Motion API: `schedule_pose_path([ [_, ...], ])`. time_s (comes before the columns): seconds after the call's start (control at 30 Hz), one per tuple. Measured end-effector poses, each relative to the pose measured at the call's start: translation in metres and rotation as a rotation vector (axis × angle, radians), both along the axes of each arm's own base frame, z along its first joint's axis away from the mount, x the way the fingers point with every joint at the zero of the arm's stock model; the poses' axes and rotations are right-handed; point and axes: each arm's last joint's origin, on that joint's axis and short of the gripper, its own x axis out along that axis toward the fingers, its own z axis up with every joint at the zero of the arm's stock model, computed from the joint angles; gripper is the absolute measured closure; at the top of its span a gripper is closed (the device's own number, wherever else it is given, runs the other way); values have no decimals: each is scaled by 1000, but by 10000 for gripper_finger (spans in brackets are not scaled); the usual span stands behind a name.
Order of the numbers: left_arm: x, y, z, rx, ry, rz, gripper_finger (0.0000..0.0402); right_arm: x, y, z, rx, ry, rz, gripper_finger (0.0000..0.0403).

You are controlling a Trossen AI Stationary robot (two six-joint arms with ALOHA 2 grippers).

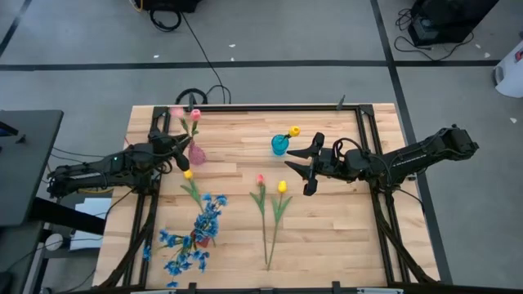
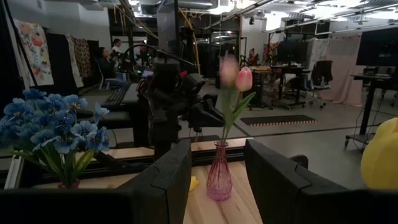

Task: Sort flowers into vase by color
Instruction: Put the right pink tulip into the violet vase, then put the right yellow tulip into the blue vase

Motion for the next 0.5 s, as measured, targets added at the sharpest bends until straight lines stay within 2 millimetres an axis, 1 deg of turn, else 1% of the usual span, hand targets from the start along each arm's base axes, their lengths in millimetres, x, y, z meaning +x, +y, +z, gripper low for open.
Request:
schedule_pose_path([
  [0.17, -1, 0, 1, -15, 9, 4, 237, -1, 0, 1, 0, -2, 0, 242],
  [0.27, -3, 0, 5, -39, -10, 10, 210, -3, -1, 3, 3, -8, 1, 242],
  [0.4, -6, -2, 17, -80, -60, -9, 196, -5, -1, 4, 2, 0, 0, 242],
  [0.5, -8, -3, 20, -123, -68, -34, 194, -5, -1, 4, 2, -1, 0, 242],
])
